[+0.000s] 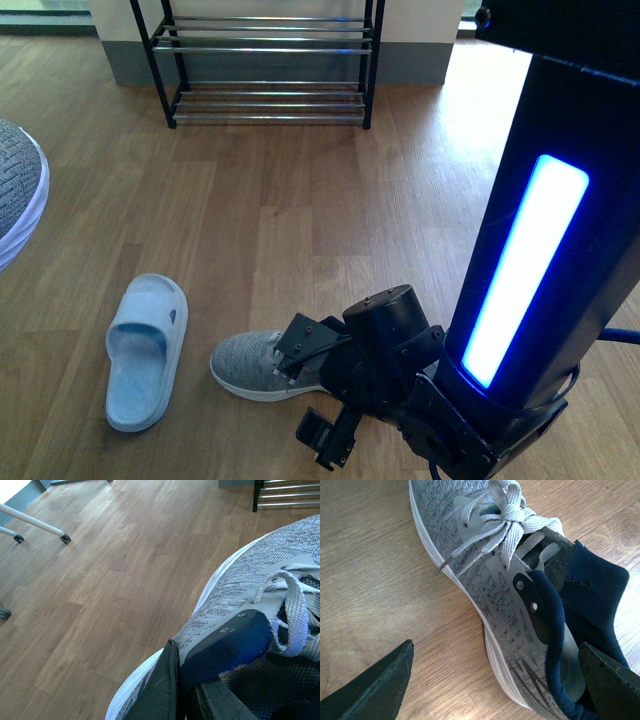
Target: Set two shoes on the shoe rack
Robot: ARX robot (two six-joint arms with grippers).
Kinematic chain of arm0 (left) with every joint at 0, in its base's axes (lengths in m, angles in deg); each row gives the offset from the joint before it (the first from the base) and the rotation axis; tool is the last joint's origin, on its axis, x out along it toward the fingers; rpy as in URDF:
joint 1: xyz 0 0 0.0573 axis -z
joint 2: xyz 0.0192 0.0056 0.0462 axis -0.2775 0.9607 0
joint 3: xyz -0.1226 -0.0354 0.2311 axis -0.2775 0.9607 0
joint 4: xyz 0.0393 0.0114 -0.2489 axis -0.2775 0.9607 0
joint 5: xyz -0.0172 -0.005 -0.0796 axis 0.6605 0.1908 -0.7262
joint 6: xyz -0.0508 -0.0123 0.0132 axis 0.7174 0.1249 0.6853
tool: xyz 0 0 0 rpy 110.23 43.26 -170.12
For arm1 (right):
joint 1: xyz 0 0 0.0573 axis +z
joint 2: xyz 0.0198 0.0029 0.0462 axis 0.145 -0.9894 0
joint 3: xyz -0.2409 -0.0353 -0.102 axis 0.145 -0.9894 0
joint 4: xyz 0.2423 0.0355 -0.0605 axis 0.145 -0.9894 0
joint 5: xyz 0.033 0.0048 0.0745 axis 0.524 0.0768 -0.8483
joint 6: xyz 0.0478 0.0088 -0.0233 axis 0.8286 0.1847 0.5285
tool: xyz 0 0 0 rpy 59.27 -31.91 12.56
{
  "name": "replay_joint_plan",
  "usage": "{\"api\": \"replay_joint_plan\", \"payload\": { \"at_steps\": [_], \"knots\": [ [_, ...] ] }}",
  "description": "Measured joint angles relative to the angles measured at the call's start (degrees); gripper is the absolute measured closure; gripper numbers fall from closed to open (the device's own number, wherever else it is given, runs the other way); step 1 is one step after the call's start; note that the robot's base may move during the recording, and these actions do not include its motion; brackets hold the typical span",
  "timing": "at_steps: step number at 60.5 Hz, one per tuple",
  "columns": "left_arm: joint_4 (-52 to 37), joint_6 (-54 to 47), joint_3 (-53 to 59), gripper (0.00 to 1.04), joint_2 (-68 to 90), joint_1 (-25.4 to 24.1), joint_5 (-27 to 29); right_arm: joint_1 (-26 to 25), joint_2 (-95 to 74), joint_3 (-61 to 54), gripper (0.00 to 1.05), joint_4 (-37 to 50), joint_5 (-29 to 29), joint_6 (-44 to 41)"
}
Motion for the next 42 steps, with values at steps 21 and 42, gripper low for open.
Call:
{"api": "replay_joint_plan", "payload": {
  "at_steps": [21, 42],
  "knots": [
    [0.00, 0.00, 0.00, 1.03, 0.00, 0.00, 0.00, -1.11, -5.33, 8.83, 0.16, -4.74, 1.92, -2.03],
    [0.00, 0.00, 0.00, 1.03, 0.00, 0.00, 0.00, -1.86, -7.21, 11.56, 0.71, -6.47, 2.75, 1.29]
  ]
}}
